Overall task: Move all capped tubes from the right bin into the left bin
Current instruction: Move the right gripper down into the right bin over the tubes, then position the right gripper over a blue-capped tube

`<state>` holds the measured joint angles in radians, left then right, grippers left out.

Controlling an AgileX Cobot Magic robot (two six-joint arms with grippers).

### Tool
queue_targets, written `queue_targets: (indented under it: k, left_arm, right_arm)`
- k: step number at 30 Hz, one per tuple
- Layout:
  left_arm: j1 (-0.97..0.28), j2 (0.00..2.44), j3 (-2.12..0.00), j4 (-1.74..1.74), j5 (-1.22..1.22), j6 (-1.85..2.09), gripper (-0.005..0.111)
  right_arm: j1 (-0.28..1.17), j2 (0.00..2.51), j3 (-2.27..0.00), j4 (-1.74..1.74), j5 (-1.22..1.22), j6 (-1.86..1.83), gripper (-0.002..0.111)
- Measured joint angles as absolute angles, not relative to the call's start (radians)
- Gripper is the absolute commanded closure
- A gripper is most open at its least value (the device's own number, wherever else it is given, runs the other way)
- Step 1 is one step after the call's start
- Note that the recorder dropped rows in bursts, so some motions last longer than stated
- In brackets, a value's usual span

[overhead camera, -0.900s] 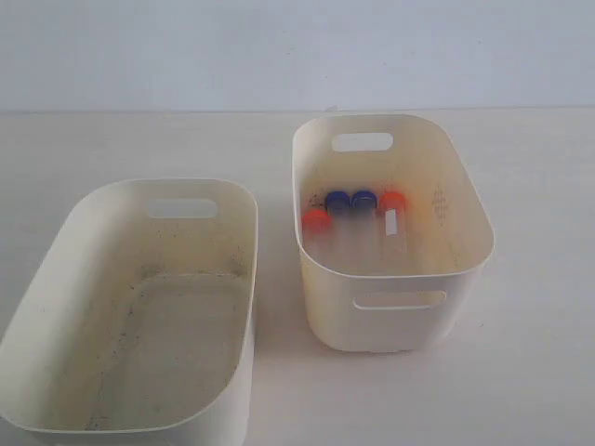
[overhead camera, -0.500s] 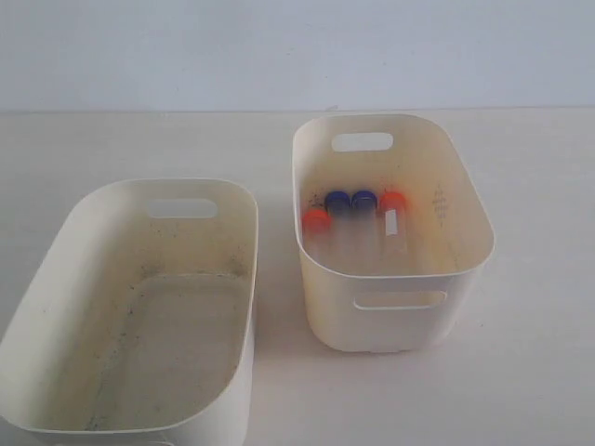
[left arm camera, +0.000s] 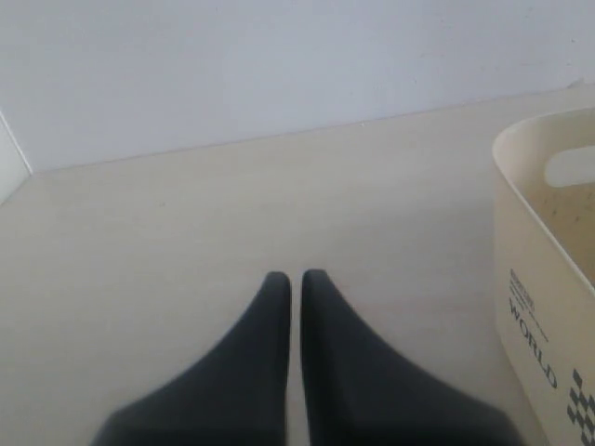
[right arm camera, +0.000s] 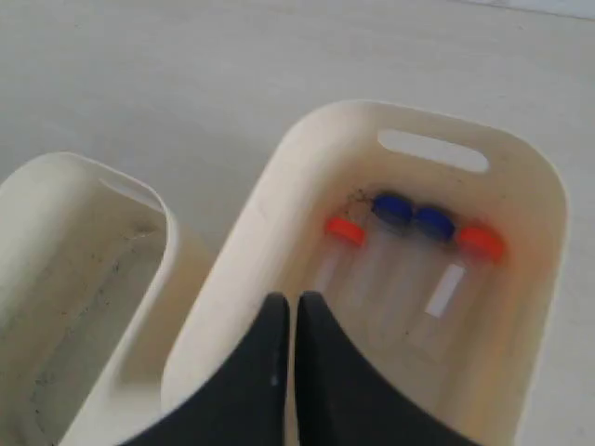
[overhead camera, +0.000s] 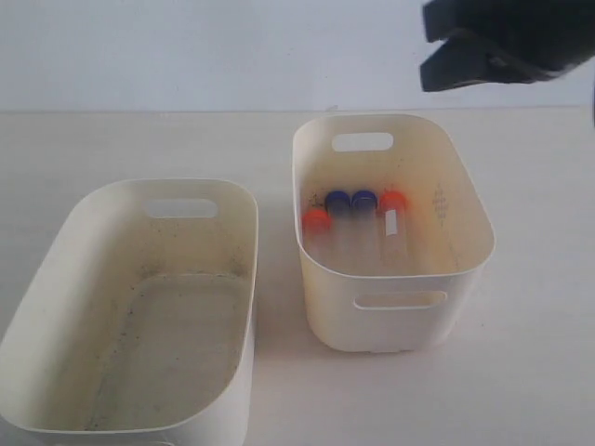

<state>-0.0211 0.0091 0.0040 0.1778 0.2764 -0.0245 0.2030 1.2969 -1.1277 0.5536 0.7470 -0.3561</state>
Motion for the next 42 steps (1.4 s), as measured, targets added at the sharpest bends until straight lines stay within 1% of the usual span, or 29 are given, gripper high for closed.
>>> queue_targets:
  k: [4,6,8,12,13,18,30,38,42]
  left_arm:
    - [-0.021,0.009,0.004,0.178,0.276,-0.024,0.102]
    - [-0.021,0.009,0.004,0.178,0.276,-0.024,0.102]
    - [-0.021,0.009,0.004,0.178,0.276,-0.024,0.102]
    - [-0.021,0.009,0.004,0.178,0.276,-0.024,0.102]
    - [-0.021,0.009,0.004,0.178,0.276,-0.024,0.102]
    - [-0.021,0.009,0.004,0.178,0.276,-0.024,0.102]
    - [-0.021,0.009,0.004,0.178,0.276,-0.024,0.102]
    - [-0.021,0.009,0.004,0.178,0.276,-0.024,0.102]
    - [-0.021,0.009,0.004,0.178,0.276,-0.024,0.102]
  right_arm:
    - [0.299,1.545,-1.304,0.425,0.785,-0.196,0.105]
    - [0.31,1.633,-1.349,0.373,0.811,-0.126,0.103]
    - [0.31,1.703,-1.386,0.329,0.835,-0.064,0.093]
    - [0.31,1.802,-1.41,0.289,0.845,0.0,0.066]
    - [0.31,1.819,-1.413,0.286,0.845,0.01,0.064]
    - [0.31,1.869,-1.414,0.279,0.836,0.044,0.069]
    - [0.31,1.896,-1.414,0.277,0.776,0.081,0.069]
    - [0.361,1.912,-1.417,0.272,0.759,0.092,0.069]
    - [0.361,1.936,-1.417,0.147,0.759,0.191,0.069]
